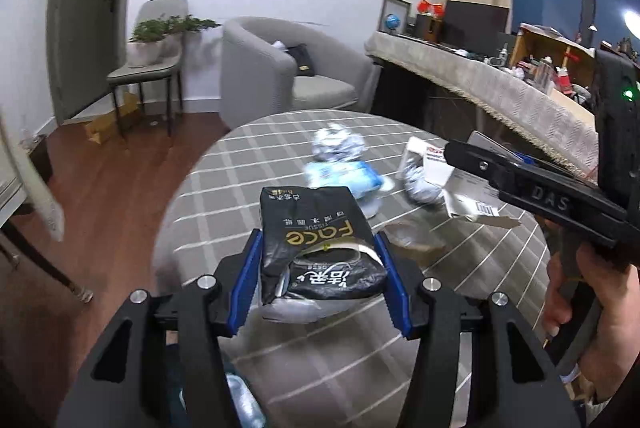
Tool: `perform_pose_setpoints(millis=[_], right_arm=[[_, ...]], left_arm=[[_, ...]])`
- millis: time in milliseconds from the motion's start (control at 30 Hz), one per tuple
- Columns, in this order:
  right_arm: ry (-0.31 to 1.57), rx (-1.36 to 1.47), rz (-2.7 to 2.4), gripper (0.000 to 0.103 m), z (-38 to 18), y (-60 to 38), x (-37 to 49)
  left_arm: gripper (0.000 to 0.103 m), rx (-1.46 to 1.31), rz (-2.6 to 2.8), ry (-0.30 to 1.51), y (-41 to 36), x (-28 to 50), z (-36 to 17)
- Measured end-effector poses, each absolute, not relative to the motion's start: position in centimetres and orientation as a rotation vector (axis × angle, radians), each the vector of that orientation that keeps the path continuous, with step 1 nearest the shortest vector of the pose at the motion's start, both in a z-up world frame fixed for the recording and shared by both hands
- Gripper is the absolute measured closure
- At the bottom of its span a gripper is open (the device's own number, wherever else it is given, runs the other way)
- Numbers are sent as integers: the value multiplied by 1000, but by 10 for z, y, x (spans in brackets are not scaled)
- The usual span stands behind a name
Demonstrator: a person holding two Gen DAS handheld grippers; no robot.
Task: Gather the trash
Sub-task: 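Carry the card with the right gripper into the teal bin while the left drops the packet there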
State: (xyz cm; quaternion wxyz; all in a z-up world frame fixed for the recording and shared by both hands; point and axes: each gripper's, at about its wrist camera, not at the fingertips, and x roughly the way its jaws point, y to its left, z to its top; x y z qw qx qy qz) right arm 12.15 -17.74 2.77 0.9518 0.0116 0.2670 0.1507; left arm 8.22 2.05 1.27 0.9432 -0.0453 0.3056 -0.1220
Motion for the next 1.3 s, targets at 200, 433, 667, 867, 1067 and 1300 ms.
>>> perform_pose_setpoints(millis=[200,433,667,867,1067,1300], right_arm=[[562,42,378,32,23,-153,100],[582,48,447,32,20,-112,78],[587,28,518,32,19,-60,65],[626,5,594,32,8,-8,61],[669,-49,632,32,-10,37,62],[730,-121,659,32,-35,73,61]], left_arm=[[45,-88,-143,681,58,65,-4],[45,-83,-26,814,104,52,-35],[45,-106,-25,956,136,41,-68],[38,-131,-33,1023,162,35,-84],[34,-169,-21,964,191,24,-70],[34,-179,33,813,219,5,-38]])
